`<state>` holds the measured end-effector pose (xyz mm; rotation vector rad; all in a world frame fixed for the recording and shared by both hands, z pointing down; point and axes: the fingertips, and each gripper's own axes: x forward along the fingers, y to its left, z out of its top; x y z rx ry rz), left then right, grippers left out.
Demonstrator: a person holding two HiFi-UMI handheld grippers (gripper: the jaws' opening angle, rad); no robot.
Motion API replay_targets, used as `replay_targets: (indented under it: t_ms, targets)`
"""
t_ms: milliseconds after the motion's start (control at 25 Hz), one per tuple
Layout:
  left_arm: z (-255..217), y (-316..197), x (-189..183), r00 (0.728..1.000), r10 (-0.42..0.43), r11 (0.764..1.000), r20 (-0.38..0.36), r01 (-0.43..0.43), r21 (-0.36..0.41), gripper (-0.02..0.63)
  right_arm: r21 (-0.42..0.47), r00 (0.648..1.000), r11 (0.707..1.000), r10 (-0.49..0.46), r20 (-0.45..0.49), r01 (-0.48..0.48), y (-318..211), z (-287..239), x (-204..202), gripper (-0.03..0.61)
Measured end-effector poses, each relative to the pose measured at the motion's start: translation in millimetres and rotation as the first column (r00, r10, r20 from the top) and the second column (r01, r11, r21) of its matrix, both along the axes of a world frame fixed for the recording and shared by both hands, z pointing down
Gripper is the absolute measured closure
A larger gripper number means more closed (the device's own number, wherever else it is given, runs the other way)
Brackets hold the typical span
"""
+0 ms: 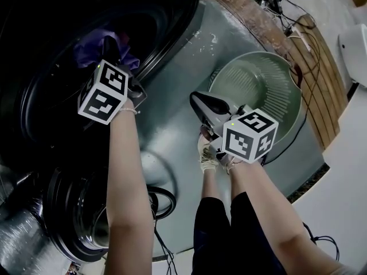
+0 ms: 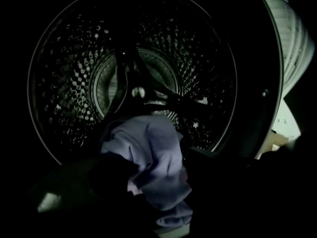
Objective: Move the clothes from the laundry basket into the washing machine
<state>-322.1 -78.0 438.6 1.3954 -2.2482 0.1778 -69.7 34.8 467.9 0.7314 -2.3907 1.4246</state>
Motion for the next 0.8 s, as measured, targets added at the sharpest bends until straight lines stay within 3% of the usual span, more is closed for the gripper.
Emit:
replay_targets:
  t_ms: [200,440,640,800]
  targets:
    - [29.9,36.6,24.1,0.998,0.027,0.990,-0.054,-0.034,-0.135,0.279,-0.003,1.000,1.000,-0.003,-0.008,0.003,1.5,-1.8,2.5,0.551]
    - [56.4,55.2,63.8,0.992,0.098,0.951,-0.073,-0.115,-0.287,0.295,-0.008,1.000,1.000,0.003,-0.008,-0.004,5.2,0.0,4.1,0.551]
    - [75.5,41.4,47.4,0.994,0.101,0.926,-0.037,-0.108,-0.363,0.586,-0.004,1.000,1.000,-0.002,0.003,0.002,7.3,0.5,2.7,0.552]
    - [65.4,13.5,34.6,0.989,0.126,0.947,-0.075,-0.142,-0.287,0.597,-0.007,1.000,1.000,0.008,0.018,-0.008,5.5,2.1,3.1,0.552]
